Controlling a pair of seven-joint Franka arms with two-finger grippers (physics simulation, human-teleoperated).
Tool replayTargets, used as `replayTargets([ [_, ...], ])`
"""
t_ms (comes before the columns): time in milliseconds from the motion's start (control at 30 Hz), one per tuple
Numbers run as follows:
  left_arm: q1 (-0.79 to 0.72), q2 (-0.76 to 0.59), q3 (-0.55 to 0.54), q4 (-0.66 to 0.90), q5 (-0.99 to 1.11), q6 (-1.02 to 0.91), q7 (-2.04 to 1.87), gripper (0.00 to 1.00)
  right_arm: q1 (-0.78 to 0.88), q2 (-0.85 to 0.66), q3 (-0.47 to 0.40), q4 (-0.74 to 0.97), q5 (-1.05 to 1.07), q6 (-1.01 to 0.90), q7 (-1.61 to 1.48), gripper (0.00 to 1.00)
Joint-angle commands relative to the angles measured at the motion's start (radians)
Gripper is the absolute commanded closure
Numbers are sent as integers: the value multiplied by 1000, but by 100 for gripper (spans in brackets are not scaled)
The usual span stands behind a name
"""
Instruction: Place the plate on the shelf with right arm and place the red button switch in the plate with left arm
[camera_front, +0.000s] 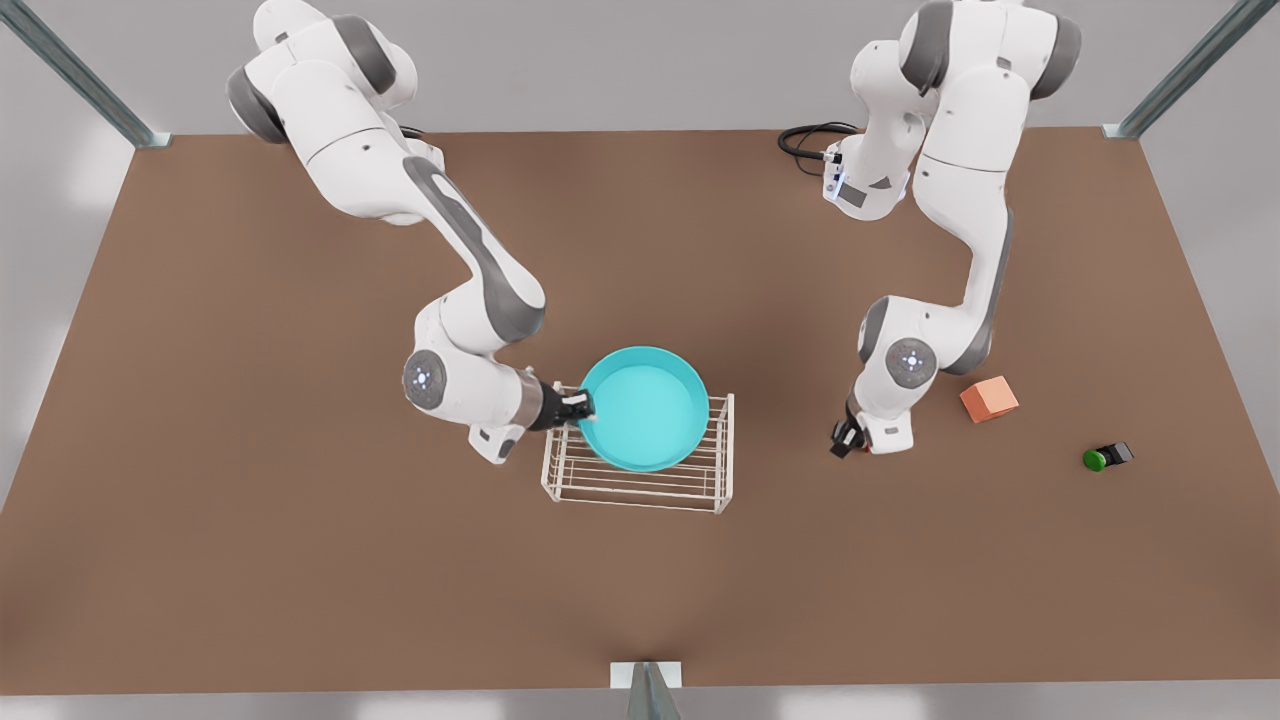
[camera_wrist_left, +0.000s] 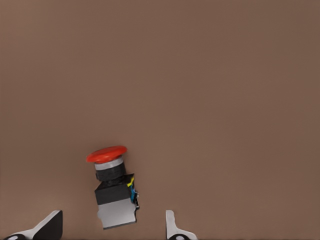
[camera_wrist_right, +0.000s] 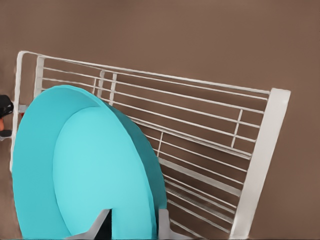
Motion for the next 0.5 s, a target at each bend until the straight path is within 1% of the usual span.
replayTargets([
  [0, -4, 12, 0, -22, 31, 105, -360, 0, -8, -71, -6, 1, 85, -43, 215, 0],
  [67, -4, 23, 2, -22, 45, 113, -360, 0, -8, -224, -98, 2, 142, -213, 213, 0],
  [100, -4, 30, 2, -21, 47, 114, -360, 0, -9, -243, -170, 2, 130, -290, 186, 0],
  [200, -15, 56, 2, -19, 45, 157, -386, 0, -9, -243, -368, 1, -149, -445, -195, 0],
  [233, -15, 58, 2, -19, 45, 157, -386, 0, -9, -241, -423, -25, -247, -456, -331, 0],
  [267, -15, 62, 3, -19, 47, 159, -386, 0, -9, -237, -467, -85, -333, -419, -423, 0],
  [300, -15, 64, 3, -18, 47, 159, -386, 0, -18, -232, -490, -77, -434, -479, -437, 0],
  [367, -15, 70, 3, -18, 47, 160, -385, 0, -28, -227, -500, -67, -462, -548, -448, 0],
  [400, -15, 73, 5, -18, 59, 160, -385, 0, -28, -241, -523, -41, -461, -623, -449, 0],
  [433, -15, 78, 8, -19, 70, 160, -385, 0, -28, -296, -544, -47, -464, -640, -468, 0],
  [467, -15, 81, 8, -21, 77, 159, -385, 0, -37, -322, -553, -64, -510, -645, -476, 0],
])
